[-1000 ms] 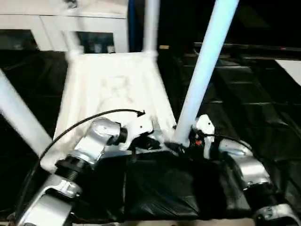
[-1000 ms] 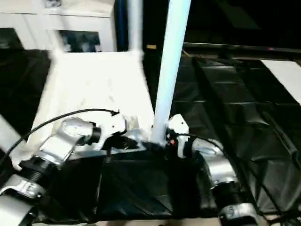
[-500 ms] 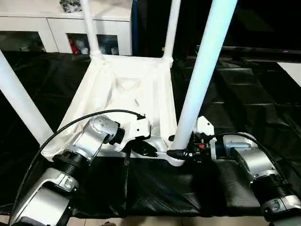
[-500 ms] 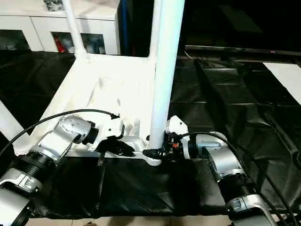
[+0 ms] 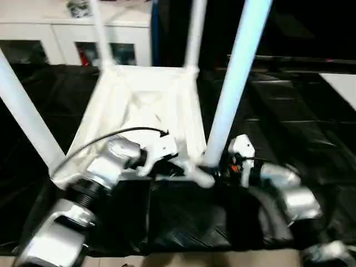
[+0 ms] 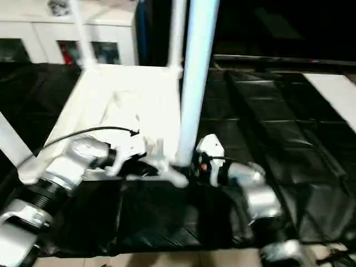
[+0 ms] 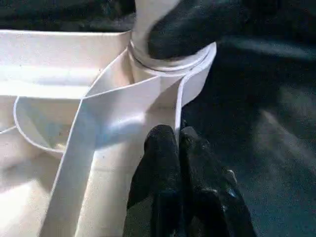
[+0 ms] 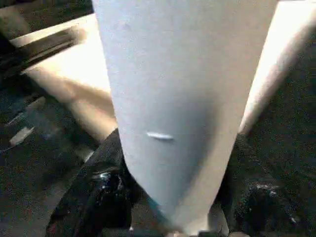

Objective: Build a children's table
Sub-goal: Rotate leg to tighten

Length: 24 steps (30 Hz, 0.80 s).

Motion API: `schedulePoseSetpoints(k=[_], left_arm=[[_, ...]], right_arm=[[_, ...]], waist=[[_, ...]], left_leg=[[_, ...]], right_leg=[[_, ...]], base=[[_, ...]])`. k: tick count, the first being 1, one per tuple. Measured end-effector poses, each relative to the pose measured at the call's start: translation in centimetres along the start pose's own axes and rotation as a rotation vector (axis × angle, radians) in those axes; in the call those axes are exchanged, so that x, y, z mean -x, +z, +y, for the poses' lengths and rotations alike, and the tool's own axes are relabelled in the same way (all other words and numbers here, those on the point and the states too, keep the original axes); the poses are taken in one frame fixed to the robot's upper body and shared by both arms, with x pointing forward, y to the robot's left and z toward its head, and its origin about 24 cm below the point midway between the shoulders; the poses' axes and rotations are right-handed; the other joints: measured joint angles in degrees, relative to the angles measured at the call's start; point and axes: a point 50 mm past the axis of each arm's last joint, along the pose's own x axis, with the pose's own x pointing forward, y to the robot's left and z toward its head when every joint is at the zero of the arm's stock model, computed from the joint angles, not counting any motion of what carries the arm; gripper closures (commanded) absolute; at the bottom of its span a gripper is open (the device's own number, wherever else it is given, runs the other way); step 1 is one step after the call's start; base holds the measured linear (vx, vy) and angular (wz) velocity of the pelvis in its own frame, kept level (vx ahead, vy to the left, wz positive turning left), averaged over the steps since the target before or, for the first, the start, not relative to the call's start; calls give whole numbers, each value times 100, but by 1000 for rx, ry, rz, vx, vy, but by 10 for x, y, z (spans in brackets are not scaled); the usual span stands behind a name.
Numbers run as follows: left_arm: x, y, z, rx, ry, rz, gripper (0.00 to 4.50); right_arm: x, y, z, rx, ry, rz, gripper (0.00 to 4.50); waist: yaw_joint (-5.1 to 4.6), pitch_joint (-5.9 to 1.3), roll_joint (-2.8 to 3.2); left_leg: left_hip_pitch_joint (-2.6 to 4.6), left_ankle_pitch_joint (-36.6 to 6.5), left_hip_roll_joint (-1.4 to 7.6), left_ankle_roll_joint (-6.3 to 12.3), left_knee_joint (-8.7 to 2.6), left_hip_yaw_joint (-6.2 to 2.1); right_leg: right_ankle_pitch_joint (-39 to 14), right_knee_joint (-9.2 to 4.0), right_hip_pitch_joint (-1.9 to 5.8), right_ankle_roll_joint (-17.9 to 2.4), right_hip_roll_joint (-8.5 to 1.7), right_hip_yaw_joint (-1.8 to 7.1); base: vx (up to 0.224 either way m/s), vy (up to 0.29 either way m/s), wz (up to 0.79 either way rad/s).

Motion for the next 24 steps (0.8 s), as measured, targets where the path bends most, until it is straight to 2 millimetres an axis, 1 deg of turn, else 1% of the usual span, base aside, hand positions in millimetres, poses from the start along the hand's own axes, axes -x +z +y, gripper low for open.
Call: schedulePoseSetpoints(k=[2,3,6,8,9,11,13,16,17,18,20,22,24], left_arm=[[-6,2,-2,33,38,-12,450],[-9,3,-3,53,60,-17,450],[-12,4,-3,79,102,-17,450],[-12,5,-3,71,111,-11,450],[-11,5,-3,67,115,-6,450],[-11,5,-3,64,116,-6,450],[-11,6,-6,51,102,-9,450],[-11,7,-8,32,74,-10,450],[-10,7,-9,27,65,-11,450],[-10,7,-9,17,54,-12,450],[-9,8,-9,2,41,-17,450],[-9,9,-10,-19,12,-25,450],[-6,8,-10,-39,-17,-29,450]], right_arm=[[-5,-2,1,-27,-94,-19,251],[-10,-2,2,-45,-153,-33,251],[-22,1,6,-38,-246,-40,251],[-26,3,9,-33,-272,-39,251],[-28,3,11,-15,-284,-34,217],[-29,3,12,-7,-288,-33,183],[-28,3,12,-3,-276,-32,165],[-23,3,9,5,-220,-27,156],[-21,3,8,12,-203,-24,142],[-14,3,3,43,-167,-11,132],[-7,2,0,74,-113,10,132],[4,3,-7,116,-40,40,132],[15,3,-13,147,56,87,132]], waist=[[-43,0,-4],[-87,3,-8],[-169,3,-6],[-195,4,-9],[-208,5,-9],[-224,6,-8],[-209,7,-8],[-163,7,-7],[-149,7,-7],[-121,7,-8],[-99,6,-8],[-60,9,-1],[22,9,3]], left_leg=[[0,0,-10,0,1,-14],[0,0,-16,0,1,-22],[-7,-1,-24,0,-9,-51],[-16,-1,-36,1,-13,-79],[-15,-1,-57,1,-13,-92],[-16,-2,-71,2,-13,-103],[-16,-2,-76,3,-13,-104],[-23,-2,-77,3,-16,-96],[-26,-2,-77,3,-16,-92],[-25,-2,-77,3,-17,-81],[-25,-2,-74,3,-24,-70],[-24,-2,-67,2,-49,-54],[-25,0,-57,5,-70,-19]], right_leg=[[-1,-17,-5,1,0,-8],[-1,-26,-7,1,0,-15],[-1,-86,-7,1,2,-35],[-1,-107,-7,1,1,-43],[-1,-112,-6,1,0,-37],[-1,-113,-7,1,-2,-21],[-1,-112,-9,1,-2,-11],[4,-100,-9,-4,-1,0],[11,-94,-9,-6,-1,4],[34,-93,-7,-7,-1,6],[77,-88,-7,7,-1,11],[93,-80,-8,-8,0,12],[82,-80,-10,5,5,9]], base=[[0,0,0],[0,0,0],[0,0,0],[0,0,0],[0,0,0],[0,0,0],[0,0,0],[0,0,0],[0,0,0],[0,0,0],[0,0,0],[51,-21,10],[0,0,0]])
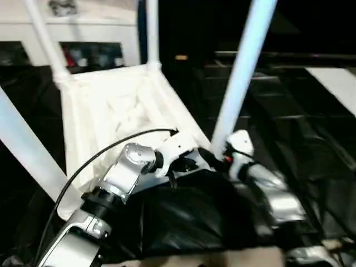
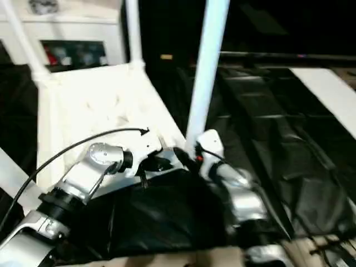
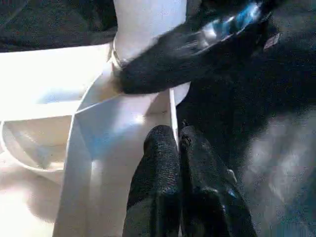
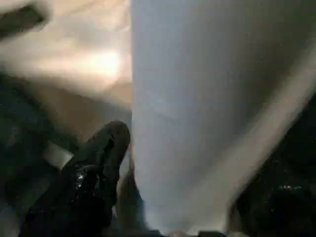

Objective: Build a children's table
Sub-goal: Rotate leg to tighten

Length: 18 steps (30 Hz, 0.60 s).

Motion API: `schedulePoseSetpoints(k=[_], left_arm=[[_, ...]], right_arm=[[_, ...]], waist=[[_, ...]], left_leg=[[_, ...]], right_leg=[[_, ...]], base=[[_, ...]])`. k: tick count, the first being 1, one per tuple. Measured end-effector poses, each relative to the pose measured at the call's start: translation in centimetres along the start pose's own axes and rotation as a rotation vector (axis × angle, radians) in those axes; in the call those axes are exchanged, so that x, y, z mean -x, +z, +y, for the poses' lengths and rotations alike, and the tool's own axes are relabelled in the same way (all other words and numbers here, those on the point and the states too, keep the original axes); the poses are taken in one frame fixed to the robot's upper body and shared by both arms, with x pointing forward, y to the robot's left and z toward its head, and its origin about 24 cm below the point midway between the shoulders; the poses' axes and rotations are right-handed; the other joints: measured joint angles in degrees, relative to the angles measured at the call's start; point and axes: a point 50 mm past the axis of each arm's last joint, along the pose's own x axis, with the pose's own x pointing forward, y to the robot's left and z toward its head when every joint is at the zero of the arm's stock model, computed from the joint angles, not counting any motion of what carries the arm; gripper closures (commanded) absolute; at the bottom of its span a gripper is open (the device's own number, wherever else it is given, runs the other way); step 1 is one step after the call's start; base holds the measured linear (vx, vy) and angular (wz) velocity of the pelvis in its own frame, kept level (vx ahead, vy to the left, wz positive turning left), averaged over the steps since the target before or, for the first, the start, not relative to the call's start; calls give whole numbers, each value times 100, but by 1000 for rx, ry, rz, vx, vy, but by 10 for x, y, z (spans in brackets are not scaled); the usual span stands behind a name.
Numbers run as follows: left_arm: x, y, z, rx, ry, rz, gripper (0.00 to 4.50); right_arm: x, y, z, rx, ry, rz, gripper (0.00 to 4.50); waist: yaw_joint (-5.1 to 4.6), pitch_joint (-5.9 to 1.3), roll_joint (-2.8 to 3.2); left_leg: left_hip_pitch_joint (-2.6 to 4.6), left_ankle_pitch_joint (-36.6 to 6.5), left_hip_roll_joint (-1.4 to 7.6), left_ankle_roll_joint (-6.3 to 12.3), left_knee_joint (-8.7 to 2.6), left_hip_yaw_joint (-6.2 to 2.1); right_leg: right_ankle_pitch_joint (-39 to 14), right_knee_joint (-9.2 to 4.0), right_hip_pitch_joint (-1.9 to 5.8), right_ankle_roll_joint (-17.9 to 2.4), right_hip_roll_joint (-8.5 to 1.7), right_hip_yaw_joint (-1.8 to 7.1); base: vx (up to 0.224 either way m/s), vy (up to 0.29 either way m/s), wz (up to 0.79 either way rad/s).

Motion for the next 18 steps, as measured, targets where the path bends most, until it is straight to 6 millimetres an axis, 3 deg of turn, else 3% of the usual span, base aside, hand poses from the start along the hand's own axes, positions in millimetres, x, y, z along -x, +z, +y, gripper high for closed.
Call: schedulePoseSetpoints(k=[6,10,12,18], left_arm=[[8,-5,1,-26,-99,-28,450],[15,-9,3,-48,-165,-22,450],[17,-9,5,-71,-201,-5,450],[21,-10,8,-99,-246,12,450]], right_arm=[[18,1,-6,6,203,46,132],[16,9,-4,45,347,76,132],[12,16,-2,69,416,82,166],[11,16,-2,71,484,101,201]], waist=[[67,1,8],[65,3,11],[76,3,12],[159,3,12]], left_leg=[[0,7,31,17,18,19],[4,-2,28,5,33,26],[3,-2,31,4,35,27],[3,-1,40,3,53,34]], right_leg=[[-14,-2,-2,-1,1,1],[-13,4,0,-2,-7,4],[-12,7,1,-3,-7,4],[-13,30,2,-3,-8,7]], base=[[0,0,0],[0,0,0],[0,0,0],[0,0,0]])
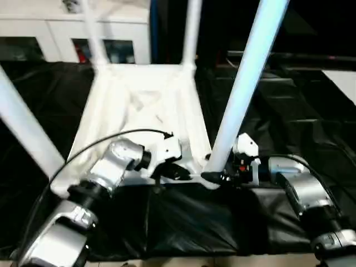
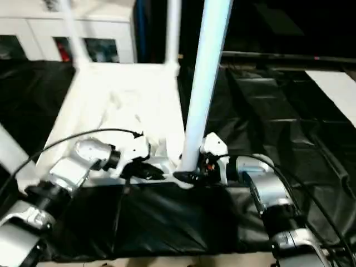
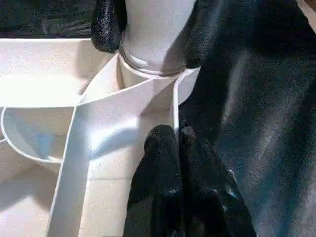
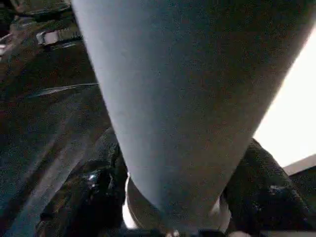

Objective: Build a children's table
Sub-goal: Rotate leg to tighten

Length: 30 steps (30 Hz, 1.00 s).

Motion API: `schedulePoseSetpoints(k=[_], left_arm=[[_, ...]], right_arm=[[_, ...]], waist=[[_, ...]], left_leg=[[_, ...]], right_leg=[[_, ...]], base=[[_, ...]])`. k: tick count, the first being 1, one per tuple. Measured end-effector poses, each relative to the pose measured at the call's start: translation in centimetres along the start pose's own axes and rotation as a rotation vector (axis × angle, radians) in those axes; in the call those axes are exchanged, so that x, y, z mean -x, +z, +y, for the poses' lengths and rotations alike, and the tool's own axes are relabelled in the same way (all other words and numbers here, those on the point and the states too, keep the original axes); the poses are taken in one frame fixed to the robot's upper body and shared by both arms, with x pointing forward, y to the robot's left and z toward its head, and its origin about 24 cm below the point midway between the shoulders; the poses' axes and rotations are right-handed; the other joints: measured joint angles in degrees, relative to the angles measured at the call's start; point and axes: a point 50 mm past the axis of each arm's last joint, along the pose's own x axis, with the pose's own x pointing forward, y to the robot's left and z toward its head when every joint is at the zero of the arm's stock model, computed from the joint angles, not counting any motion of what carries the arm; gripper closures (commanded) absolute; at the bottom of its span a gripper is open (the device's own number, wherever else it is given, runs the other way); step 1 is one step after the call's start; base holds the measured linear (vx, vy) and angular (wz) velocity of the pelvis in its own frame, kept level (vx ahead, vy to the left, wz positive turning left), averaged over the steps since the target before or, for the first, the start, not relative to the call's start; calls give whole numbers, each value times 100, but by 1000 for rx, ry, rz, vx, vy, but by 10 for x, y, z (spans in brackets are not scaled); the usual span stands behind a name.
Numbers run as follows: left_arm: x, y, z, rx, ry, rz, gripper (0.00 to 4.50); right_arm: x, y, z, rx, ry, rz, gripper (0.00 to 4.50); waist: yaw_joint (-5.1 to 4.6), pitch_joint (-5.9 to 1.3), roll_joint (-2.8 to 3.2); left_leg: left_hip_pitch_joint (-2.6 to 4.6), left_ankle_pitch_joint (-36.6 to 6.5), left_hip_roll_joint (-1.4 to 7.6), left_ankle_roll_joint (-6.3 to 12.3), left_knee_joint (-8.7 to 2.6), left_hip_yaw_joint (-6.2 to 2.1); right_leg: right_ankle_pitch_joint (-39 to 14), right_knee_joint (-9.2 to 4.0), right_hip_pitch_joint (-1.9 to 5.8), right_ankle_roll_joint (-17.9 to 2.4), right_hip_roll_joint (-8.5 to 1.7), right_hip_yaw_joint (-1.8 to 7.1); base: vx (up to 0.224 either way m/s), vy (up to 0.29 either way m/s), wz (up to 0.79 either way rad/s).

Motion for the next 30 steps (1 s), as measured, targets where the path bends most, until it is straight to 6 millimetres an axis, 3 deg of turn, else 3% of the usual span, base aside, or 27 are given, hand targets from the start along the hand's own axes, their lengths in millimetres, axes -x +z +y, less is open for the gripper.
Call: schedulePoseSetpoints(k=[4,12,16,19,23,26,28,30], left_arm=[[1,0,0,-12,-16,6,450],[0,-1,2,7,-22,2,450],[-3,-3,1,49,5,-10,450],[-5,-4,0,79,70,-14,450],[-12,-4,0,120,171,-24,450],[-17,-3,-1,161,249,-37,450],[-18,-3,-2,185,282,-47,450],[-17,-3,-2,184,286,-48,450]], right_arm=[[0,0,1,8,19,9,237],[-2,1,3,8,24,2,251],[-1,-6,7,-41,-41,-36,251],[-4,-12,10,-92,-157,-99,251],[-13,-18,8,-162,-342,-165,251],[-23,-18,7,-213,-491,-207,251],[-30,-17,7,-239,-556,-227,251],[-32,-14,8,-238,-581,-224,251]], waist=[[37,0,1],[68,-3,12],[122,-4,12],[107,-8,9],[-31,-11,6],[-188,-13,1],[-285,-11,0],[-322,-7,7]], left_leg=[[2,0,2,-1,0,1],[4,0,2,-2,2,1],[9,0,4,-2,2,2],[22,-1,3,-4,1,1],[36,-1,-1,-4,-6,-21],[38,-1,-7,-4,-7,-53],[22,-1,-38,-4,-4,-124],[3,-2,-49,-4,-7,-177]], right_leg=[[0,7,0,0,0,0],[0,15,2,0,0,0],[0,17,24,0,-1,2],[-11,22,31,18,-1,5],[-25,-3,33,41,-2,1],[-26,-53,29,43,-1,-31],[-26,-96,28,43,-2,-69],[-26,-169,27,43,-6,-138]], base=[[0,0,0],[0,0,0],[0,0,0],[0,0,0],[0,0,0],[0,0,0],[-38,27,-18],[0,0,0]])
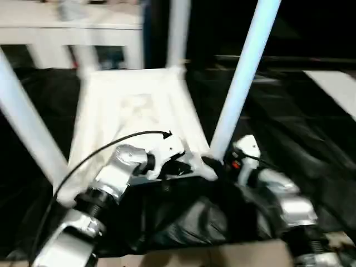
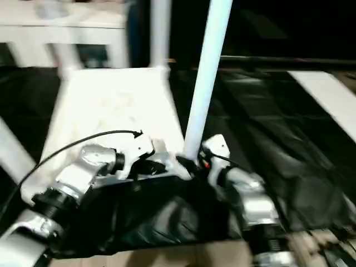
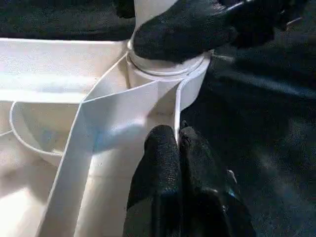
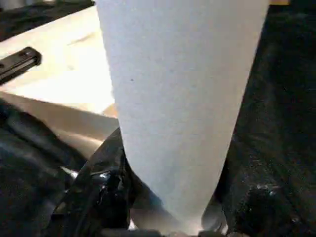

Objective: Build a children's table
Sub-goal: Rotate leg to tighten

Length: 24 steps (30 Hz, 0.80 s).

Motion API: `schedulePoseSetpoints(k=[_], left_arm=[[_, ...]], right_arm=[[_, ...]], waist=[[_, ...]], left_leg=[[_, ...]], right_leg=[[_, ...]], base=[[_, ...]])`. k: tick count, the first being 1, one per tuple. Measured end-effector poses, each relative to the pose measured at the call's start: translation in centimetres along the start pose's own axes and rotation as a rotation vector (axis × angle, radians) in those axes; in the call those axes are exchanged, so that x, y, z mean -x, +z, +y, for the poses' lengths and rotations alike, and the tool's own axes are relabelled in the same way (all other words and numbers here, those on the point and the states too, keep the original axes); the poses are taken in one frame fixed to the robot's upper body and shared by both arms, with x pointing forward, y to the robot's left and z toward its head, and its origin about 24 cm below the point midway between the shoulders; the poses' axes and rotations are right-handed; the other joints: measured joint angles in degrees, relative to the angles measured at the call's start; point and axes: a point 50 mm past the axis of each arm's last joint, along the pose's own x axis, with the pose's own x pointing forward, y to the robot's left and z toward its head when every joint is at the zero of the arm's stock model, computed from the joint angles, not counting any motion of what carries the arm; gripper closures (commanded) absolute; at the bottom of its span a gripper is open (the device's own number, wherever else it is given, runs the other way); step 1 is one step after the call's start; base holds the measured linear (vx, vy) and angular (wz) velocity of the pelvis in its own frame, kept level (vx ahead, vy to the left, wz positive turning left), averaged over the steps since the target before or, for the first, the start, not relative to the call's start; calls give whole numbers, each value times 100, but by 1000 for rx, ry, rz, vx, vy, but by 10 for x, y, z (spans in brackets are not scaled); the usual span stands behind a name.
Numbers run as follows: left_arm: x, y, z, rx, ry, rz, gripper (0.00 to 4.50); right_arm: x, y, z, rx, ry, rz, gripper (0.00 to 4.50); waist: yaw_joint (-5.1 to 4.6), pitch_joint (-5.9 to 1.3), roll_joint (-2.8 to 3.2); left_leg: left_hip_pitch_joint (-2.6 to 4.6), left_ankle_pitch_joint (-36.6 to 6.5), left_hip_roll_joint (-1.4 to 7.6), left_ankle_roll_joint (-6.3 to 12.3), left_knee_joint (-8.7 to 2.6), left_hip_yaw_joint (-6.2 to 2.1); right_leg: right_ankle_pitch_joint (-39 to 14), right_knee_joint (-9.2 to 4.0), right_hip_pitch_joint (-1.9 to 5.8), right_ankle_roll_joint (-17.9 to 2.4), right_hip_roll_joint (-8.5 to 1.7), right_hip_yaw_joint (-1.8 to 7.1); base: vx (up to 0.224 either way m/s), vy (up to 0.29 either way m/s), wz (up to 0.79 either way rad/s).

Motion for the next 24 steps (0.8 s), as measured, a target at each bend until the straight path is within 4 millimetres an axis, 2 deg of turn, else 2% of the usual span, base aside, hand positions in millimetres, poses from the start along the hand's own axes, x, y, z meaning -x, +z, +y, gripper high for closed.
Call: schedulePoseSetpoints(k=[2,5,9,13,15,17,19,22,24], left_arm=[[1,0,0,-9,1,1,450],[3,-1,0,-46,-13,3,450],[5,0,-1,-82,-25,0,450],[4,2,-5,-93,-32,-15,450],[3,3,-7,-94,-32,-28,450],[3,5,-8,-99,-32,-36,450],[6,3,-9,-101,-15,-49,450],[12,2,-5,-94,35,-61,450],[14,0,-5,-89,61,-70,450]], right_arm=[[0,0,1,-1,-4,1,195],[0,0,3,-4,3,6,161],[10,-1,-6,37,-1,32,161],[22,2,-12,79,35,30,161],[37,6,-19,109,68,30,161],[51,10,-24,127,107,34,161],[76,13,-38,150,101,65,161],[97,22,-54,174,59,83,161],[101,25,-53,179,80,83,161]], waist=[[-10,1,0],[-21,4,3],[22,13,0],[77,28,-24],[162,36,-34],[200,43,-47],[234,46,-52],[181,54,-69],[157,55,-72]], left_leg=[[-5,0,2,0,-2,-7],[-7,0,1,1,-4,1],[-10,0,0,1,-8,21],[-8,0,4,0,-10,57],[-6,1,15,0,-31,87],[-20,1,24,2,-33,110],[-20,1,31,2,-26,135],[-24,11,35,23,-30,164],[-36,13,37,27,-28,170]], right_leg=[[1,-31,2,-1,0,-19],[3,-39,1,-5,-4,-9],[42,-30,-5,-49,-5,4],[88,45,-26,-58,-8,45],[111,64,-36,-47,1,79],[107,101,-54,-41,6,102],[69,133,-62,1,5,122],[64,135,-86,-1,7,137],[65,140,-107,-2,10,140]], base=[[0,0,0],[0,0,0],[0,0,0],[0,0,0],[0,0,0],[0,0,0],[0,0,0],[0,0,0],[0,0,0]])
